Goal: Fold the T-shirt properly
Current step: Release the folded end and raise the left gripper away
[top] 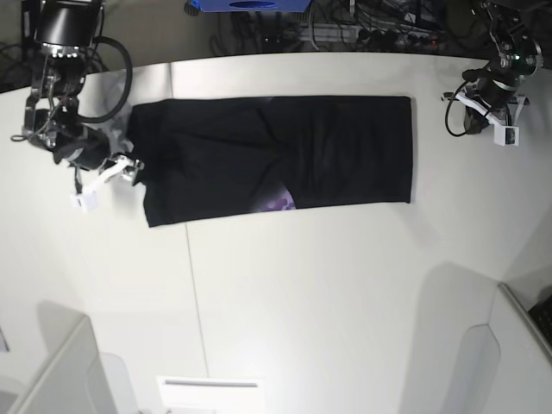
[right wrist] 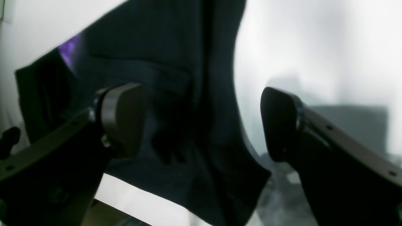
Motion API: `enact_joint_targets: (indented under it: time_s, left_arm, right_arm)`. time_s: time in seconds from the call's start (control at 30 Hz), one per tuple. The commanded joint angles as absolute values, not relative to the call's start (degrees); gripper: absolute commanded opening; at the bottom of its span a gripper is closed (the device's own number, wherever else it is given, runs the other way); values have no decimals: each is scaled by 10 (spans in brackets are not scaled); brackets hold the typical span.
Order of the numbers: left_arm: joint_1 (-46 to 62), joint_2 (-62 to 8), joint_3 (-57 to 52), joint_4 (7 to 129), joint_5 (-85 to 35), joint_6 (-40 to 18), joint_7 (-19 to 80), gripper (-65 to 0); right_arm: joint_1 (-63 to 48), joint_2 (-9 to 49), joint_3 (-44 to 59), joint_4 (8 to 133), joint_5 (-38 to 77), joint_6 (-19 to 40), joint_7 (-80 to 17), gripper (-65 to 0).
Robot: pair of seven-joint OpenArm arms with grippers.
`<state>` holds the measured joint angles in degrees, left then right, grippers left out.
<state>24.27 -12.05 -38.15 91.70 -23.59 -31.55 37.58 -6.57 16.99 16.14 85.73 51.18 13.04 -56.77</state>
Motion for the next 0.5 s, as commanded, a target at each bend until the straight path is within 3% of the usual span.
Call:
enact_joint_targets:
  time_s: [0.0,0.23,0.47]
  left_arm:
    - [239,-130,-385,921,-244,-316,364,-650]
    - [237,-132,-334,916,-240,-315,361,-650]
    - [219,-120,-300,916,-240,-314,361,-650]
  right_arm:
    - [-62,178,163,858,522,143,-563,-116]
    - [-73,169,145,850,524,188,-590,-116]
    - [-73,142,144,847,521,190,-595,-116]
